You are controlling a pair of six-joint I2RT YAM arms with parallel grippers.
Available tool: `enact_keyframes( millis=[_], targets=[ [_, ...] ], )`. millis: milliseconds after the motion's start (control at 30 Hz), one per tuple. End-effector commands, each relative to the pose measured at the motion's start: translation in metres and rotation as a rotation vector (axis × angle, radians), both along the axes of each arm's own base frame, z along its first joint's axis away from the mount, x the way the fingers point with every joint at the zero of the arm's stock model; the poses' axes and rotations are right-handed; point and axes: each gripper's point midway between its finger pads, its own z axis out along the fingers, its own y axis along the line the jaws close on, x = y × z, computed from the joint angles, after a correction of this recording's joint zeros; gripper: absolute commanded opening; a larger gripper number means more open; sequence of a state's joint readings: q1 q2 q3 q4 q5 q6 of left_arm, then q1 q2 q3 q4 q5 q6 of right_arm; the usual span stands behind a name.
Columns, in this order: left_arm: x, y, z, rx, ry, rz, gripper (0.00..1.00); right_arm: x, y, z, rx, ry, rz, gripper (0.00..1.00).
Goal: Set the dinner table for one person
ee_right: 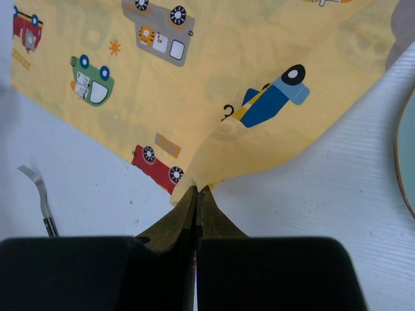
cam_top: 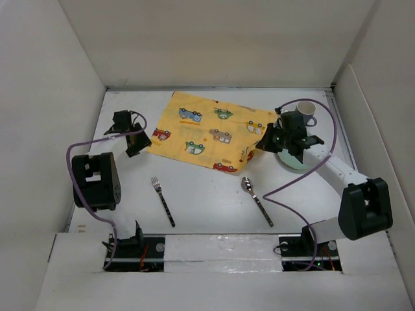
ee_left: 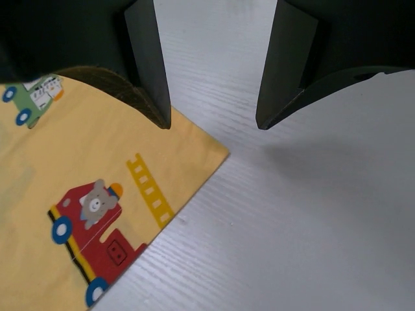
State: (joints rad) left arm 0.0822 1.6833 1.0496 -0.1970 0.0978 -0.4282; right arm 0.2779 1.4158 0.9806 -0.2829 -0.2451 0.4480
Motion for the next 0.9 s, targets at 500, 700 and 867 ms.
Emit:
enact_keyframes(
  millis=[500,700,867],
  targets=[
    [0.005,-0.003,-0.049,0.379,0.191,-0.057,0.29,-0.017,0.016,0.023,0.091,-0.086,0.045,0.0],
    [0.013,-0.001,-0.042,0.394,0.181,-0.053,0.0,-0.016,0.015,0.034,0.087,-0.117,0.042,0.0],
    [0.041,-0.016,0.028,0.315,0.014,-0.037,0.0,-0.013,0.01,0.058,0.063,-0.151,0.029,0.0]
  ],
)
